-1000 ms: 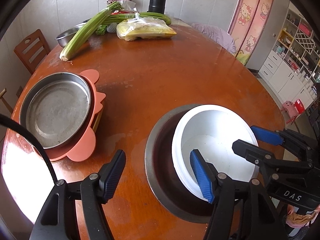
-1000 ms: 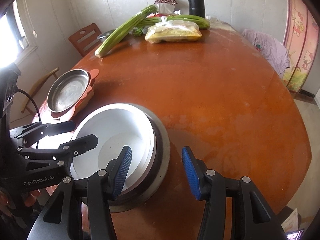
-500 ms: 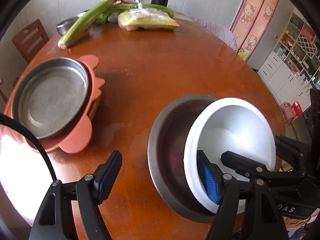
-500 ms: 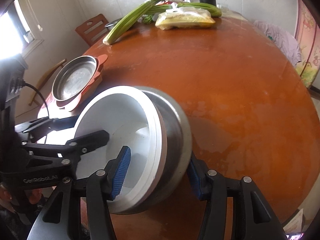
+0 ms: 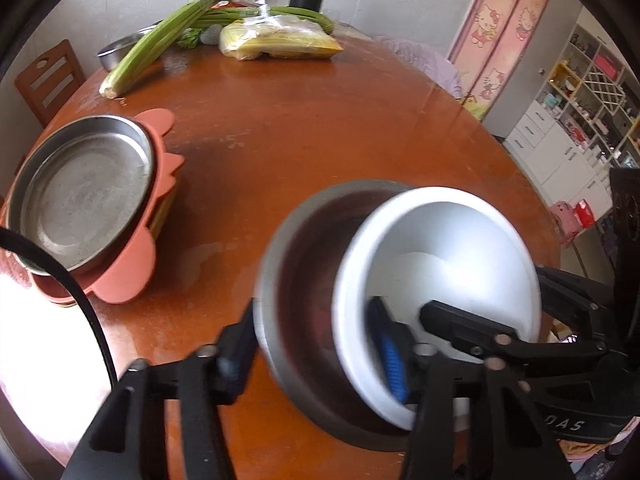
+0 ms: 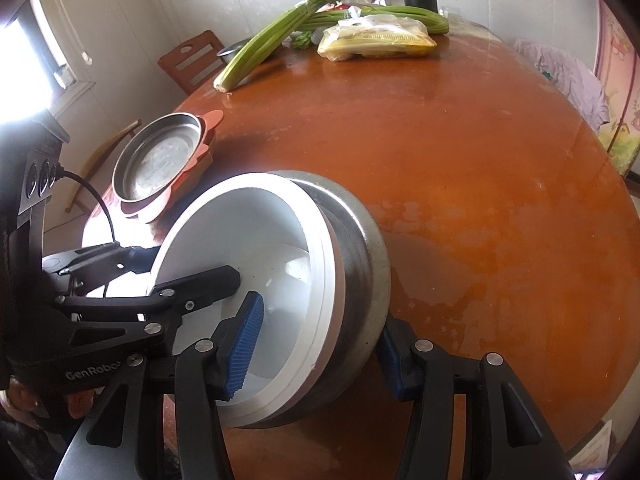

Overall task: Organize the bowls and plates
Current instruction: 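Lift the nested bowl stack with the left gripper toward the grey pan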

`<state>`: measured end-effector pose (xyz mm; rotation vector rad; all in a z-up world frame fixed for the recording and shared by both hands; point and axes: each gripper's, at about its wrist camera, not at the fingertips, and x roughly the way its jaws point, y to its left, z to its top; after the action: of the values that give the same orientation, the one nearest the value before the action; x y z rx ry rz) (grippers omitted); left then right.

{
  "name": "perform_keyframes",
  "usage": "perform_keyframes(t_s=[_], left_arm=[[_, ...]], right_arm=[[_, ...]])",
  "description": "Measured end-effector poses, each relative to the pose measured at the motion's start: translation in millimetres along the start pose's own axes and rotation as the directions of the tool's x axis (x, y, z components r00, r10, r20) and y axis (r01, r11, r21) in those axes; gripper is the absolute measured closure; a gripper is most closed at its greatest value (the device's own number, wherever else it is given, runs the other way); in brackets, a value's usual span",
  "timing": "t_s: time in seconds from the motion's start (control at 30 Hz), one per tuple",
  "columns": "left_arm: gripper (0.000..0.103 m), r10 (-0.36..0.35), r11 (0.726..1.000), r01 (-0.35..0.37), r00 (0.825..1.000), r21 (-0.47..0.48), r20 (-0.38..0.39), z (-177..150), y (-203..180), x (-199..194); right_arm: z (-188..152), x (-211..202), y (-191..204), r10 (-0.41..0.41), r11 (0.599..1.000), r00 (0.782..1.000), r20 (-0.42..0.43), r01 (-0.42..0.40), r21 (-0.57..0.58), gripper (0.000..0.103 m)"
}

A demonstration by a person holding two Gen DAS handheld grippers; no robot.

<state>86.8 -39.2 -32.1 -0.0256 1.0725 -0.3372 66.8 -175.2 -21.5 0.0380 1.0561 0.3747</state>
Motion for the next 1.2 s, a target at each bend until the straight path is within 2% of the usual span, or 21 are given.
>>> perform_keyframes(t_s=[0.57,1.2], left_arm=[[0.056,0.036,0.998,-0.034,0.998,-0.046,0.044,5.1,15.9,-17.5],[0.056,0.135,0.987,-0.118,0.976,-0.107,0.171,31.7,91.9,-79.8]], right_arm=[[14.6,-6.0,20.2,0.009,0.999,1.0,0.025,-0.008,-0.042,0.049],[78.6,0.8,108.1,0.064,0.981,0.994,0.09,-0.046,-0.19,0.049]])
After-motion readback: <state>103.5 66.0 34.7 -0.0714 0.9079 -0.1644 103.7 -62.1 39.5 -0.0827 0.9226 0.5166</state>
